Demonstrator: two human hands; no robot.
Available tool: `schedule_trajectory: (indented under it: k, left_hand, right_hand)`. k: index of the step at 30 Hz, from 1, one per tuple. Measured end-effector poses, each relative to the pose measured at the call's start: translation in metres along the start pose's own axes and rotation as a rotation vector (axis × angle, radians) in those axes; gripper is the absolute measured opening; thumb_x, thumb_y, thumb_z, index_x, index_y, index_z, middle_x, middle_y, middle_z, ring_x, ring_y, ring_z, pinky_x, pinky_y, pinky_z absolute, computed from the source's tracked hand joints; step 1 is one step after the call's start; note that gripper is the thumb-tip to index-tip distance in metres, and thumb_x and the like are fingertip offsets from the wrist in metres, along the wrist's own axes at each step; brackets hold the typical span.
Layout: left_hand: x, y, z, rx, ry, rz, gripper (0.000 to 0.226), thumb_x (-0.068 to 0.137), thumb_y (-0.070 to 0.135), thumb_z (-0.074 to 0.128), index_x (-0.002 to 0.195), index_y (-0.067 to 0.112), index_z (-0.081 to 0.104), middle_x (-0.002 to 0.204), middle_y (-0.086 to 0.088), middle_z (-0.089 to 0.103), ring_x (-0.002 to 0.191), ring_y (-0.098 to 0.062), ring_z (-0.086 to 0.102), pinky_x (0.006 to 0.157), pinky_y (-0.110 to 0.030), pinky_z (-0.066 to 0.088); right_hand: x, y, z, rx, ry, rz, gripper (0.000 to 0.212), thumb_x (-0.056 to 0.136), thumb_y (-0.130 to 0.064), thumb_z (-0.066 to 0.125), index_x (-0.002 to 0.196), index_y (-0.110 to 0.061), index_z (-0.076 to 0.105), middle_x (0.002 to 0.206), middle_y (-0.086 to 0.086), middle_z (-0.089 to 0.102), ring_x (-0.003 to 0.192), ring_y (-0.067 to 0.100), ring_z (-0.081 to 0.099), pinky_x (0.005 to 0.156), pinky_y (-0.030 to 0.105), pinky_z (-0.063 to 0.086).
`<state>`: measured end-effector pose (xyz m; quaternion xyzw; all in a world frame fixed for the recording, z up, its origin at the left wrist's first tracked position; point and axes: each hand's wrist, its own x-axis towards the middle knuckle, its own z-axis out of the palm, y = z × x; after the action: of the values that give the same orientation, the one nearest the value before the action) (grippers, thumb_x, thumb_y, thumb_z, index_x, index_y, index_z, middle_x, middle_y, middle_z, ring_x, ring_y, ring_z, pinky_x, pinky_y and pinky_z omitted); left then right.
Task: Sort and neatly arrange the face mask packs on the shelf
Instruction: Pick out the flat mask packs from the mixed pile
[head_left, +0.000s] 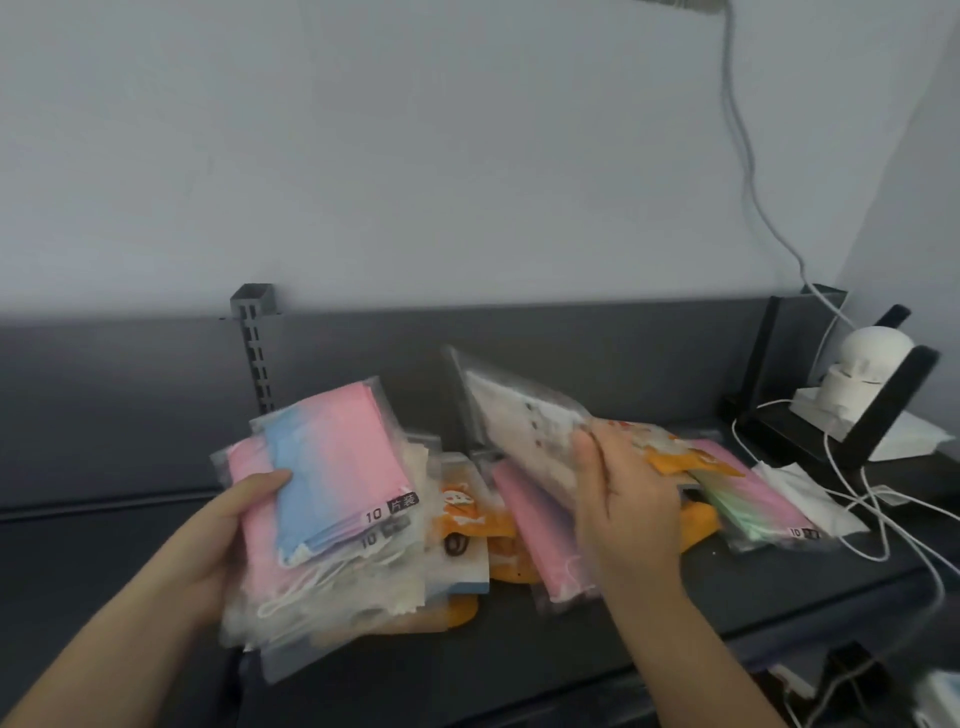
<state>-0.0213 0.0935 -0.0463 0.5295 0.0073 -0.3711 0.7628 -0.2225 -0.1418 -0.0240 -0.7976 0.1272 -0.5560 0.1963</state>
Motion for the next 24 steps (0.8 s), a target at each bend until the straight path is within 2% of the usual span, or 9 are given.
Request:
schedule_trajectory:
  k: [3, 7, 9, 11, 15, 17, 20, 22, 24]
  left_hand:
    - [0.005, -0.005, 0.009, 0.041, 0.005, -0.008, 0.053, 0.078, 0.024, 0.066, 0.127, 0.007, 0.062, 0.108, -0.022, 0.074, 0.079, -0.037, 0.075, 0.07, -0.052, 0.061]
    - [0.008, -0.011, 0.011, -0.016, -0.026, 0.008, 0.069, 0.084, 0.067, 0.05, 0.118, 0.01, 0.068, 0.109, -0.022, 0.074, 0.084, -0.038, 0.075, 0.078, -0.048, 0.055]
    - [0.008, -0.013, 0.01, 0.01, -0.049, -0.015, 0.067, 0.081, 0.065, 0.055, 0.12, 0.012, 0.068, 0.107, -0.021, 0.074, 0.082, -0.039, 0.074, 0.074, -0.049, 0.058]
    - [0.007, -0.015, 0.01, 0.032, -0.035, -0.036, 0.055, 0.079, 0.039, 0.065, 0.126, 0.011, 0.064, 0.1, -0.021, 0.075, 0.075, -0.037, 0.074, 0.068, -0.05, 0.059]
    - [0.006, -0.017, 0.011, 0.032, 0.007, -0.032, 0.038, 0.073, 0.024, 0.067, 0.109, 0.011, 0.067, 0.086, -0.019, 0.077, 0.063, -0.035, 0.074, 0.054, -0.048, 0.06]
    - [0.004, -0.017, 0.011, 0.002, 0.012, -0.023, 0.025, 0.08, 0.023, 0.065, 0.102, 0.011, 0.067, 0.079, -0.018, 0.077, 0.058, -0.033, 0.074, 0.045, -0.046, 0.058]
    - [0.006, -0.015, 0.01, -0.015, 0.012, -0.019, 0.025, 0.079, 0.024, 0.065, 0.101, 0.011, 0.067, 0.078, -0.017, 0.077, 0.057, -0.032, 0.073, 0.046, -0.046, 0.059]
    - [0.006, -0.014, 0.012, 0.004, 0.013, -0.016, 0.033, 0.073, 0.024, 0.067, 0.103, 0.013, 0.068, 0.083, -0.017, 0.078, 0.061, -0.033, 0.074, 0.05, -0.048, 0.06]
    - [0.006, -0.013, 0.014, 0.011, 0.005, 0.001, 0.035, 0.072, 0.024, 0.067, 0.105, 0.013, 0.068, 0.087, -0.016, 0.078, 0.064, -0.033, 0.075, 0.052, -0.048, 0.06]
  right_hand:
    - [-0.006, -0.033, 0.031, -0.023, -0.154, -0.341, 0.032, 0.09, -0.015, 0.064, 0.121, -0.009, 0.067, 0.11, 0.006, 0.073, 0.097, 0.019, 0.07, 0.084, 0.03, 0.056]
    - [-0.035, -0.076, 0.077, -0.233, -0.664, -0.501, 0.037, 0.077, -0.029, 0.079, 0.112, -0.021, 0.069, 0.105, 0.004, 0.069, 0.092, 0.028, 0.066, 0.073, 0.042, 0.057]
    - [-0.038, -0.081, 0.079, -0.164, -0.866, -0.528, 0.045, 0.096, -0.035, 0.057, 0.139, -0.022, 0.051, 0.143, 0.006, 0.052, 0.13, 0.029, 0.047, 0.109, 0.053, 0.037]
    - [-0.027, -0.072, 0.058, -0.035, -1.001, -0.452, 0.055, 0.1, -0.04, 0.05, 0.151, -0.029, 0.032, 0.162, -0.005, 0.026, 0.149, 0.018, 0.017, 0.12, 0.046, 0.004]
    - [-0.025, -0.014, 0.014, -0.275, -0.982, -0.127, 0.061, 0.087, -0.047, 0.064, 0.139, -0.035, 0.035, 0.151, -0.012, 0.025, 0.145, 0.013, 0.017, 0.122, 0.048, 0.005]
    - [-0.032, 0.02, -0.004, -0.513, -1.069, 0.029, 0.08, 0.076, -0.06, 0.069, 0.142, -0.038, 0.029, 0.16, -0.009, 0.007, 0.152, 0.022, -0.004, 0.117, 0.063, -0.008]
    - [-0.035, 0.049, -0.02, -0.644, -1.109, 0.131, 0.071, 0.073, -0.064, 0.069, 0.135, -0.044, 0.04, 0.164, -0.01, -0.015, 0.148, 0.027, -0.027, 0.111, 0.066, -0.02]
    - [-0.032, 0.056, -0.023, -0.707, -1.027, 0.02, 0.049, 0.084, -0.055, 0.063, 0.13, -0.041, 0.054, 0.166, -0.008, -0.004, 0.151, 0.029, -0.016, 0.111, 0.066, -0.018]
    - [-0.024, 0.056, -0.022, -0.697, -0.859, -0.128, 0.021, 0.089, -0.045, 0.06, 0.1, -0.035, 0.074, 0.157, -0.008, 0.035, 0.151, 0.027, 0.019, 0.113, 0.062, -0.01]
